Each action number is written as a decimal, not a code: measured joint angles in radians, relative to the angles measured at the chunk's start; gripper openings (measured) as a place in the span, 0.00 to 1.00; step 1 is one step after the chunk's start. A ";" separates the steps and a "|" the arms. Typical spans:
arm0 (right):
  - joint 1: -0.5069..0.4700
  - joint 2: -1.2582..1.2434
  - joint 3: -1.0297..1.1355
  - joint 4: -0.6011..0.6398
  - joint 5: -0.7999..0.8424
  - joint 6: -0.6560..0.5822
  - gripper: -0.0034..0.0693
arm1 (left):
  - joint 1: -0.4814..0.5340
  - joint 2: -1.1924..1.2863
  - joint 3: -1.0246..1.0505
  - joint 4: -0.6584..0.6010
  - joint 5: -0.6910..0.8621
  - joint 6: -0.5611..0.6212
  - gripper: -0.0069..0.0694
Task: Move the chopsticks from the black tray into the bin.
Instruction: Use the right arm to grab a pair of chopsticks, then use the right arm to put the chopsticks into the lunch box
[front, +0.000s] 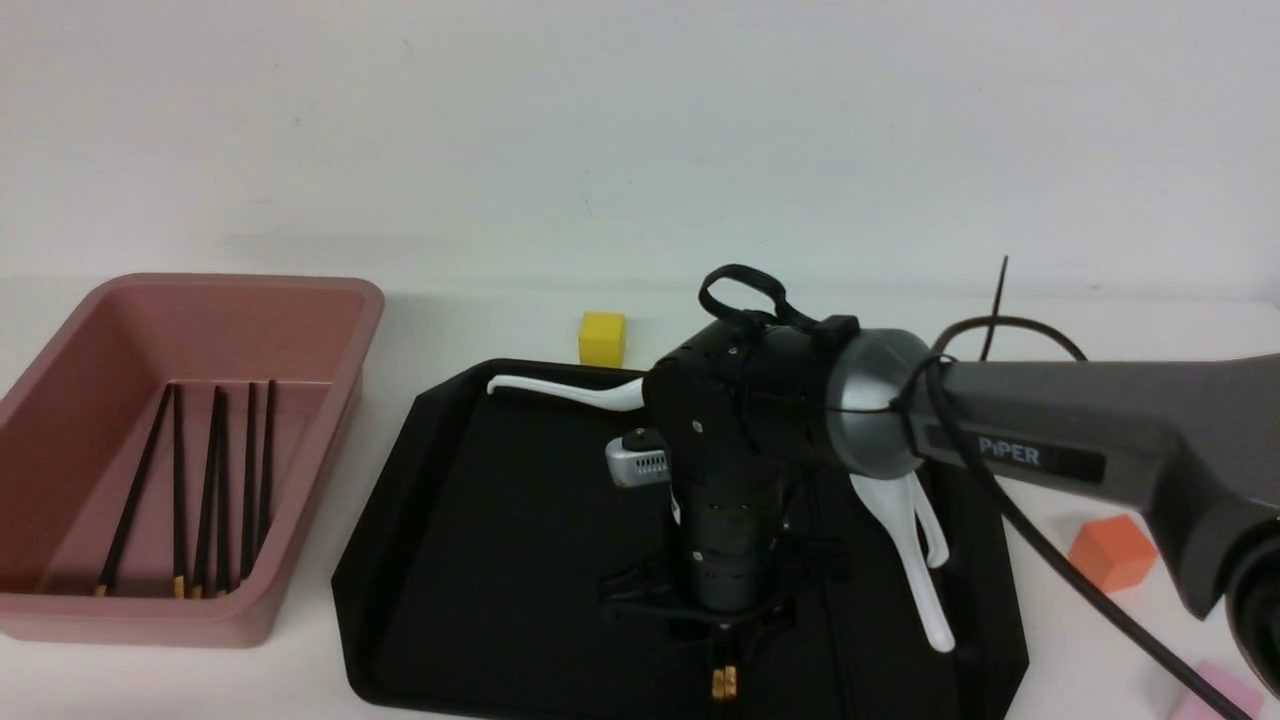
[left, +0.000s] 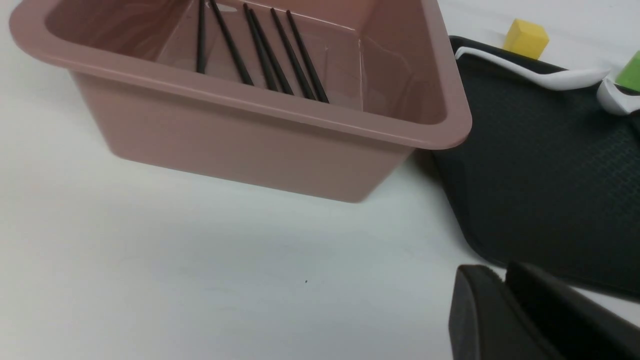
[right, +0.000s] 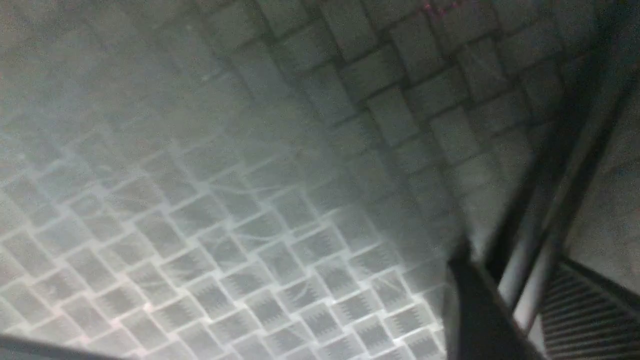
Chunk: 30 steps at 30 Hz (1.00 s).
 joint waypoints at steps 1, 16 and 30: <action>0.000 0.000 -0.001 0.002 0.000 0.000 0.31 | 0.000 0.000 0.000 0.000 0.000 0.000 0.19; -0.005 -0.123 0.010 -0.006 0.163 -0.084 0.25 | 0.000 0.000 0.000 0.000 0.000 0.000 0.21; 0.009 -0.290 -0.171 0.333 -0.008 -0.383 0.25 | 0.000 0.000 0.000 0.000 0.000 0.000 0.22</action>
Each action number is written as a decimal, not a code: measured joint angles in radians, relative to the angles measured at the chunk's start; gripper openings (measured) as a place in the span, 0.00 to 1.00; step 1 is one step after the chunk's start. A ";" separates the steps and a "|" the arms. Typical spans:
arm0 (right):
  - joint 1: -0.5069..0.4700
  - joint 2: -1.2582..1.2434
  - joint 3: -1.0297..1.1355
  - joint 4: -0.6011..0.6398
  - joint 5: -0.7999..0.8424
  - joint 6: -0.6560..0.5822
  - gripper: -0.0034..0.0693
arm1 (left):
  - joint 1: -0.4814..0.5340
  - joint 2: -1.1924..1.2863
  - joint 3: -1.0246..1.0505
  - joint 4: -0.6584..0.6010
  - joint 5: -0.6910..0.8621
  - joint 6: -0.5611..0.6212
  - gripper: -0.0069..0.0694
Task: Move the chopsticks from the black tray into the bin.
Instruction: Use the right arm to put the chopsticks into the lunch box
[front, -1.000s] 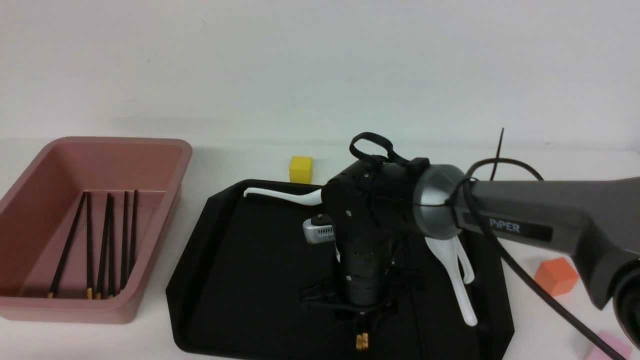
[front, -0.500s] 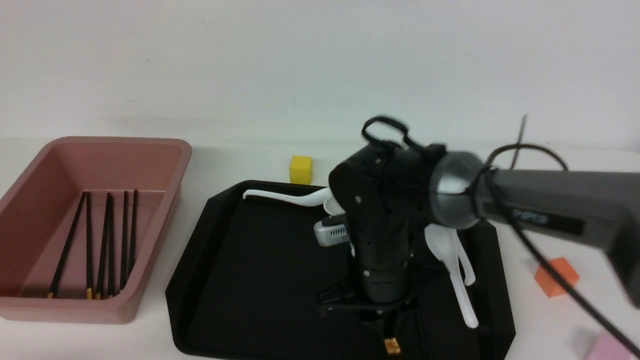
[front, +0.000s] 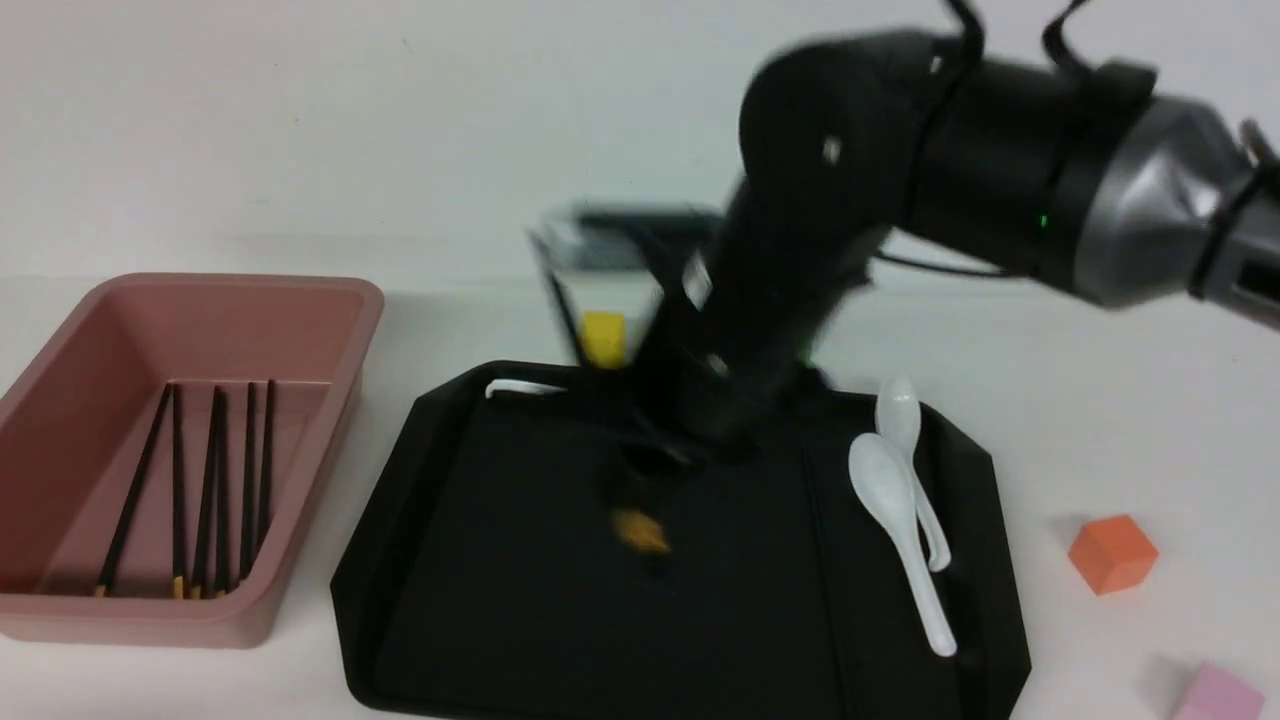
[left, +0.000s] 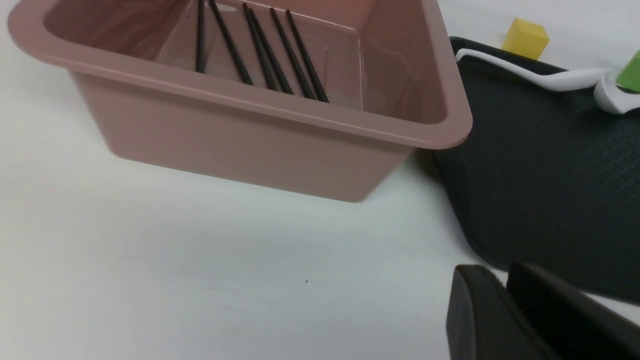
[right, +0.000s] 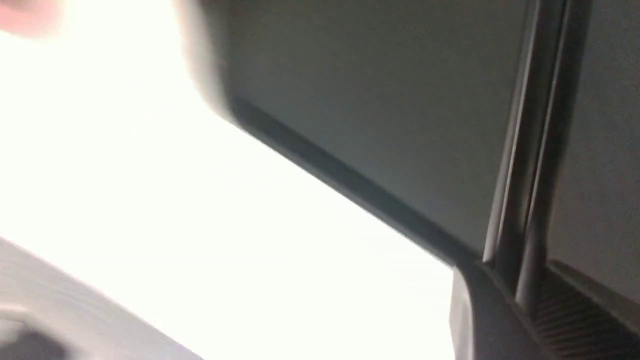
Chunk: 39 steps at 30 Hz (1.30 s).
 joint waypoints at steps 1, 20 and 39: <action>0.010 0.011 -0.023 0.057 -0.048 -0.042 0.25 | 0.000 0.000 0.000 0.000 0.000 0.000 0.22; 0.135 0.556 -0.406 0.767 -0.645 -0.734 0.30 | 0.000 0.000 0.000 0.000 0.000 0.000 0.25; -0.024 0.281 -0.413 0.305 0.036 -0.522 0.10 | 0.000 0.000 0.000 0.000 0.000 0.000 0.28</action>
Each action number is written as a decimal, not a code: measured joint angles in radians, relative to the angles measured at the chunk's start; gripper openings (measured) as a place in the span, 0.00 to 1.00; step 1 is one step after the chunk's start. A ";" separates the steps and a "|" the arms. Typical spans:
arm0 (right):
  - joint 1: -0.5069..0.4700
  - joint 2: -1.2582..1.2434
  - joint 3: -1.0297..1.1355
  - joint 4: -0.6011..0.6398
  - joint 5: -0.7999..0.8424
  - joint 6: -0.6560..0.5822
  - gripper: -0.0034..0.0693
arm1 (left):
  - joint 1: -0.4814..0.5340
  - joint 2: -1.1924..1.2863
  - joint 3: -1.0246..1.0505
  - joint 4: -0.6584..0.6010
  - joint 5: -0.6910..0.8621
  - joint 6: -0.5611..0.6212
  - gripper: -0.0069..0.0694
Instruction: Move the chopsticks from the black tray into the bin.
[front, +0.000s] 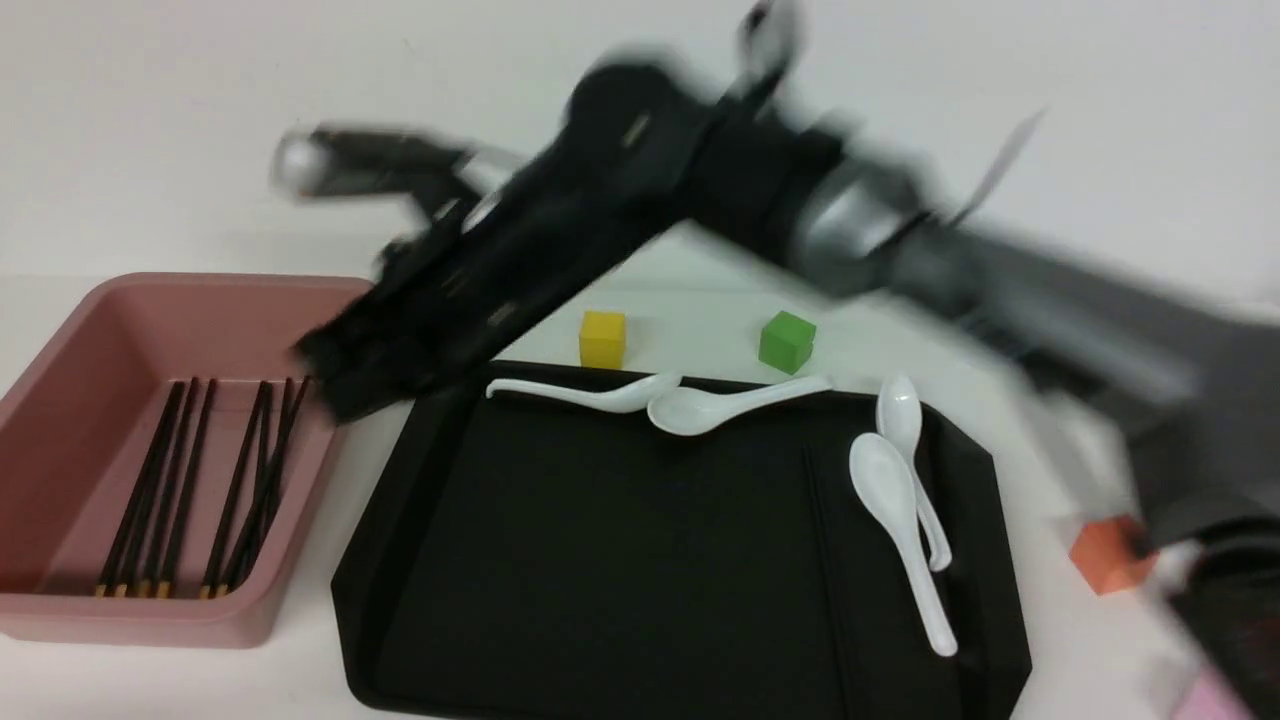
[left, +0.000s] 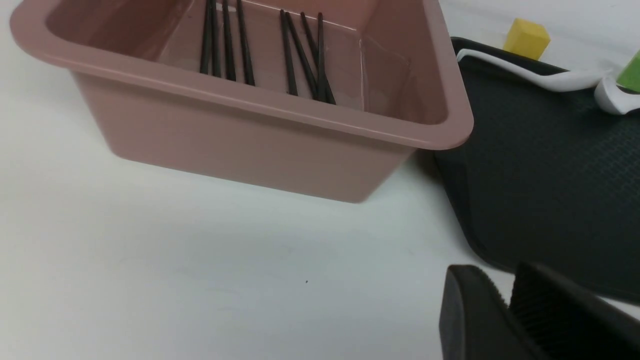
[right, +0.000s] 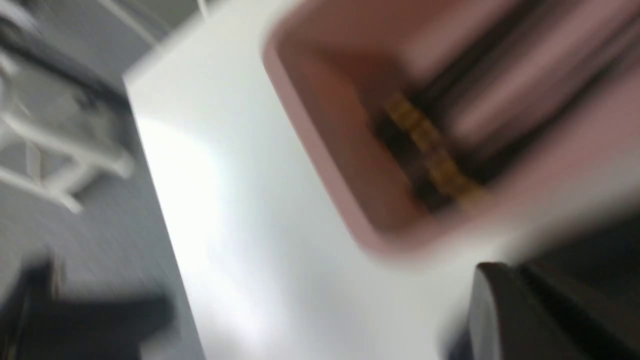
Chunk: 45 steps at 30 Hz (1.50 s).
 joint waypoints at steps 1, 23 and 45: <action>-0.019 -0.044 0.000 -0.048 0.064 0.020 0.07 | 0.000 0.000 0.000 0.000 0.000 0.000 0.28; -0.178 -1.526 0.942 -0.672 -0.212 0.225 0.04 | 0.000 0.000 0.000 0.000 -0.001 0.000 0.31; -0.178 -2.156 1.923 -0.763 -0.826 0.325 0.05 | 0.000 0.000 0.000 0.000 -0.001 0.000 0.32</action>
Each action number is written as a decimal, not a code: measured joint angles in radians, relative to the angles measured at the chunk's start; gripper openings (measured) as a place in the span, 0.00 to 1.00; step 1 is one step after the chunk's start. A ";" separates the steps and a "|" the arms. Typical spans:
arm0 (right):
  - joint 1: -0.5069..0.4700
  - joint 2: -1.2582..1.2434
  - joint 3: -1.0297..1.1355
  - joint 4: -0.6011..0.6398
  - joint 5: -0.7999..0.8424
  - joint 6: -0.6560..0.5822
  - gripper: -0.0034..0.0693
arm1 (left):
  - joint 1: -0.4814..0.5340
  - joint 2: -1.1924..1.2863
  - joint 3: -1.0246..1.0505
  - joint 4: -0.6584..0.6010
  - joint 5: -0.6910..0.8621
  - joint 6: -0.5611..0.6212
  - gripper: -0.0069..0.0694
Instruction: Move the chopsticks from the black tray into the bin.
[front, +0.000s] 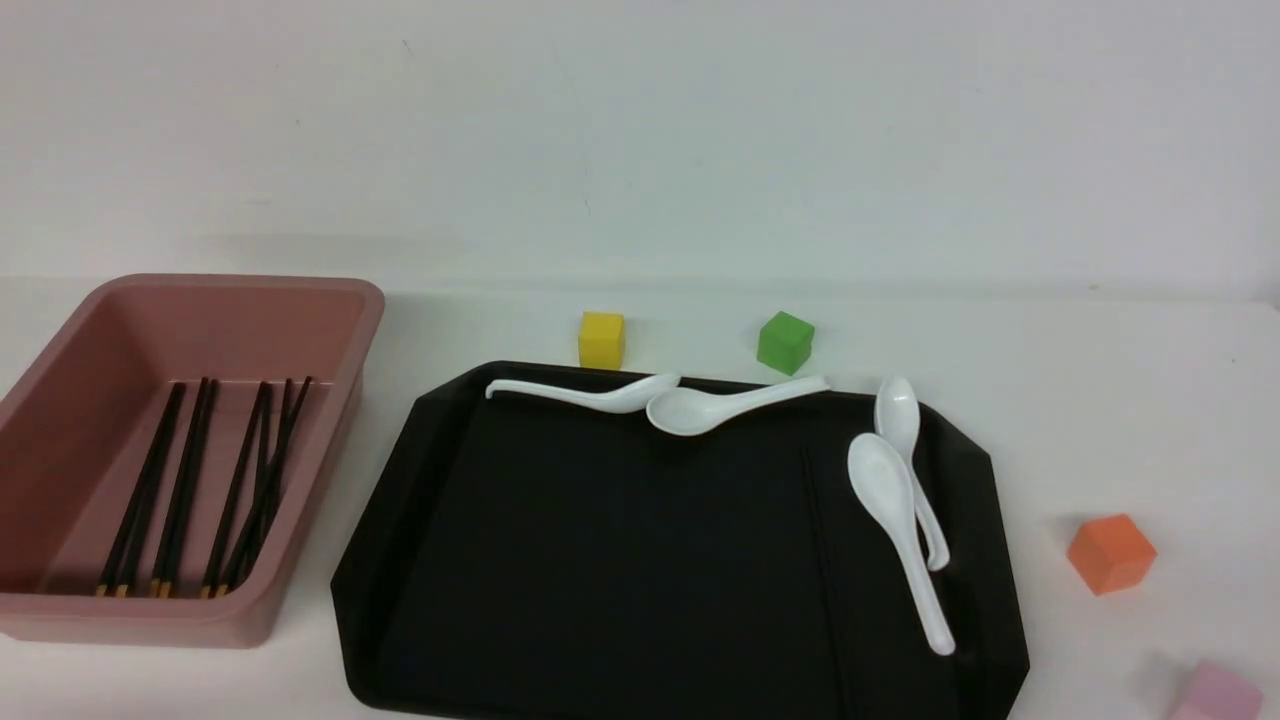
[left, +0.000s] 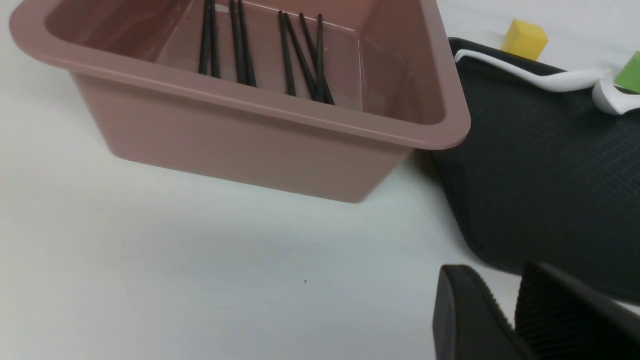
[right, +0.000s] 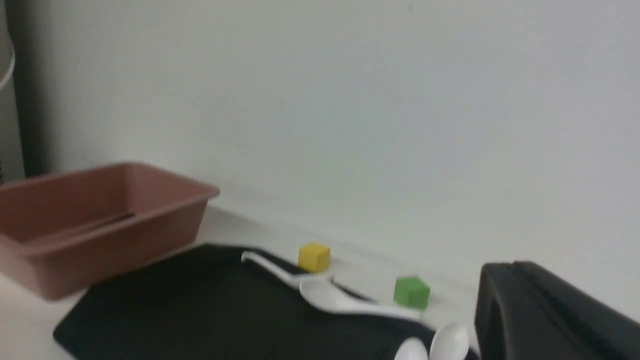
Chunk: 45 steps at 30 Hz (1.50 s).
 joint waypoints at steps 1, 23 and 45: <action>0.000 0.000 0.015 0.000 0.000 0.000 0.05 | 0.000 0.000 0.000 0.000 0.000 0.000 0.32; -0.113 0.000 0.227 0.001 0.040 0.000 0.07 | 0.000 0.000 0.000 0.000 0.000 0.000 0.32; -0.284 0.000 0.259 0.046 0.109 0.000 0.11 | 0.000 0.000 0.000 0.000 0.000 0.000 0.33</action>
